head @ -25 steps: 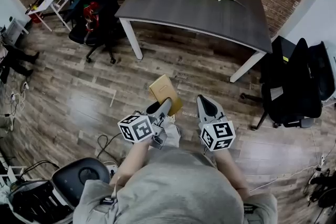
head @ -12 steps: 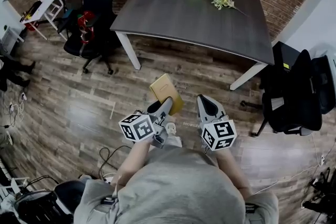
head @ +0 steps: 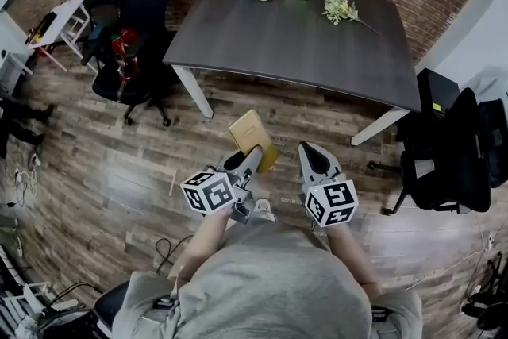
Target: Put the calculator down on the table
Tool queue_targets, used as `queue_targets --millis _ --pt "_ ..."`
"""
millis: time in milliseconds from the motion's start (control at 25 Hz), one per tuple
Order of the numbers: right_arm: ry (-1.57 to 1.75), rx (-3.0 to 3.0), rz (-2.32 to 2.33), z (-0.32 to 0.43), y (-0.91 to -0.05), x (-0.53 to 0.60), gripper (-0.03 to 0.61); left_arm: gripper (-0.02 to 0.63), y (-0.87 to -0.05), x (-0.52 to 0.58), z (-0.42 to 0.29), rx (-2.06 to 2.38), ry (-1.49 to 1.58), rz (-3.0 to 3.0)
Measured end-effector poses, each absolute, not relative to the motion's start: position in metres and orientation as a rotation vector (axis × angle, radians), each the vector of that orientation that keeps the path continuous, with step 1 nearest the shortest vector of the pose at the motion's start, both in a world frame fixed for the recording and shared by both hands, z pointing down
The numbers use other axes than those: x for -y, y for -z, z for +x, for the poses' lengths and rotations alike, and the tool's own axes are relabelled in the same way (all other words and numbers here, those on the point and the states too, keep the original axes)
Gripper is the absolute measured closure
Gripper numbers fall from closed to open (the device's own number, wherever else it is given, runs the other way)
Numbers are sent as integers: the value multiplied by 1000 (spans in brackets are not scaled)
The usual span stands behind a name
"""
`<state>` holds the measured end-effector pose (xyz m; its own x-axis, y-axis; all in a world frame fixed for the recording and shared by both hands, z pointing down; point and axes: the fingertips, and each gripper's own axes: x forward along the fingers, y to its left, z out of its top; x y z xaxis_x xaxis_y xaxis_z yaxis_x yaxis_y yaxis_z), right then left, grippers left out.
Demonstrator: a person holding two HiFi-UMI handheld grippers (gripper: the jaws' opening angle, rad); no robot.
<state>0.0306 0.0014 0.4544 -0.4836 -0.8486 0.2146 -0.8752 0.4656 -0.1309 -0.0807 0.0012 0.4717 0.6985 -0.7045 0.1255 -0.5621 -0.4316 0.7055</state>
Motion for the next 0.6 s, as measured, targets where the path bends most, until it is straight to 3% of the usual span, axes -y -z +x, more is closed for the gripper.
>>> queue_targets --millis 600 --pt "-331 2554 1553 12 -460 68 577 523 -476 75 -94 914 233 2161"
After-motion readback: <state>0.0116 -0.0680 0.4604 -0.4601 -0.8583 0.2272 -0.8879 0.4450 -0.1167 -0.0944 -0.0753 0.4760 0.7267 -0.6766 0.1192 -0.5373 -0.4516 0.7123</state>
